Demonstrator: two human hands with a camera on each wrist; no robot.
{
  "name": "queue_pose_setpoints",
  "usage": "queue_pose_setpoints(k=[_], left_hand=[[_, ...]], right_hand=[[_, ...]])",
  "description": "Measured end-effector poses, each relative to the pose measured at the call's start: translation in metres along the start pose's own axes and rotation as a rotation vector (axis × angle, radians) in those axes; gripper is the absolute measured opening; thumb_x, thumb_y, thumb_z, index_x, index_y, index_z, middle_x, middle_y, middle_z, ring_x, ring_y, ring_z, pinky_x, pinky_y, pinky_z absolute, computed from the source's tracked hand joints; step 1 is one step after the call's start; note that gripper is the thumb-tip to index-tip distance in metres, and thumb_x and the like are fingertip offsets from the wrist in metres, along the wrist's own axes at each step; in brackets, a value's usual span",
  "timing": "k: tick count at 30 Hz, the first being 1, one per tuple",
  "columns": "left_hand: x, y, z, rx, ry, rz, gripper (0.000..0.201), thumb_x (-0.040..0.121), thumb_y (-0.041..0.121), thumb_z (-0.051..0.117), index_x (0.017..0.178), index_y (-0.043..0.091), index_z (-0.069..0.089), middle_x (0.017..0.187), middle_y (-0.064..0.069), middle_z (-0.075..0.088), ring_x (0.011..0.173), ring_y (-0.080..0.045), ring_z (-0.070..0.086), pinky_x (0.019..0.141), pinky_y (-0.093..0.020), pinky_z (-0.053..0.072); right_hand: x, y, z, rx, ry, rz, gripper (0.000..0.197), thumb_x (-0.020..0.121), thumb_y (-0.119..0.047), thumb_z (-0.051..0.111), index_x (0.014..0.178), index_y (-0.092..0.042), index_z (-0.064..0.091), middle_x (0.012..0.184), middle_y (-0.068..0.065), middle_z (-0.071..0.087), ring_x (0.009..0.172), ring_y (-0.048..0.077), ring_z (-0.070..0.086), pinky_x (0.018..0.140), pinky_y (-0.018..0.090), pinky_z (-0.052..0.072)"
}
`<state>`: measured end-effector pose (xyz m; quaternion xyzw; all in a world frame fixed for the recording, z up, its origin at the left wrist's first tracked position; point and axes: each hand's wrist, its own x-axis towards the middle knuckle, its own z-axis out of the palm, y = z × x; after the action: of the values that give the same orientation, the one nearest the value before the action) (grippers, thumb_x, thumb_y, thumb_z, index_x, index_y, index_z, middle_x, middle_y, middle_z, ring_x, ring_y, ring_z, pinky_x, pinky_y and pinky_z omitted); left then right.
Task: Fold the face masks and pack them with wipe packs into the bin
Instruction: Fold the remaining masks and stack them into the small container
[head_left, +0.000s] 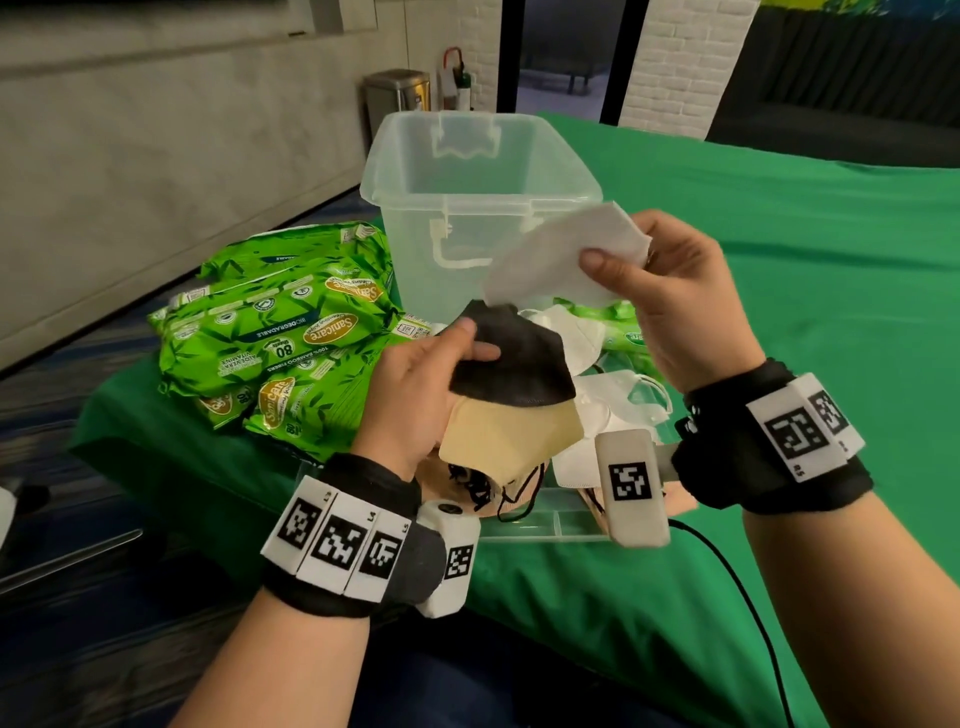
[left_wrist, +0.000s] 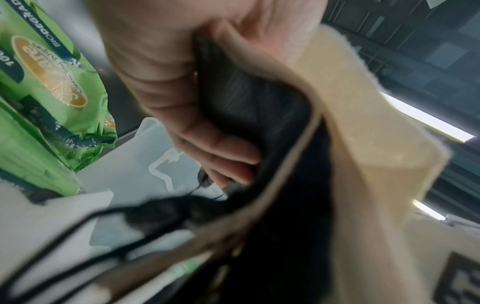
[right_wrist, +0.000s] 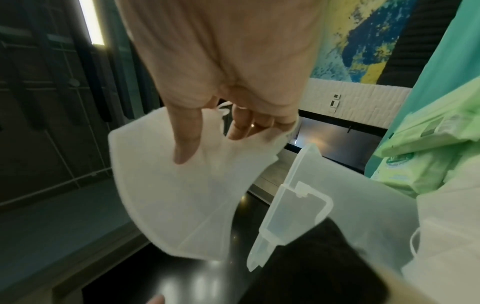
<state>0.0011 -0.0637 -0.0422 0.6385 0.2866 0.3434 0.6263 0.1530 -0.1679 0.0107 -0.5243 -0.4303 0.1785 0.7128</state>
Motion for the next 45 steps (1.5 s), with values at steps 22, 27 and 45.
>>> queue_pose_setpoints(k=[22, 27, 45], left_hand=[[0.006, -0.002, -0.007, 0.210, 0.098, 0.220, 0.037, 0.087, 0.029, 0.063, 0.064, 0.001, 0.063, 0.060, -0.024, 0.056, 0.060, -0.018, 0.043, 0.058, -0.030, 0.036], [0.003, 0.000, -0.003, 0.224, 0.029, 0.274, 0.027, 0.079, 0.041, 0.060, 0.073, 0.017, 0.072, 0.069, -0.020, 0.065, 0.064, -0.017, 0.051, 0.059, -0.036, 0.046], [0.002, -0.005, -0.003, 0.253, -0.292, 0.283, 0.037, 0.057, 0.030, 0.071, 0.093, 0.037, 0.062, 0.090, 0.010, 0.069, 0.089, -0.009, 0.063, 0.087, -0.037, 0.051]], right_hand=[[-0.006, 0.000, -0.001, -0.602, -0.074, 0.141, 0.023, 0.084, -0.008, 0.062, 0.099, -0.025, 0.066, 0.103, -0.002, 0.062, 0.086, 0.006, 0.056, 0.074, 0.010, 0.043], [-0.011, 0.004, 0.026, -0.807, -0.347, 0.037, 0.030, 0.072, -0.026, 0.077, 0.101, -0.021, 0.069, 0.100, 0.002, 0.060, 0.094, 0.014, 0.056, 0.089, 0.028, 0.043], [0.003, -0.021, 0.004, -0.835, -0.518, -0.027, 0.022, 0.074, -0.008, 0.074, 0.087, -0.022, 0.064, 0.080, -0.014, 0.063, 0.076, 0.003, 0.058, 0.076, 0.011, 0.044]])
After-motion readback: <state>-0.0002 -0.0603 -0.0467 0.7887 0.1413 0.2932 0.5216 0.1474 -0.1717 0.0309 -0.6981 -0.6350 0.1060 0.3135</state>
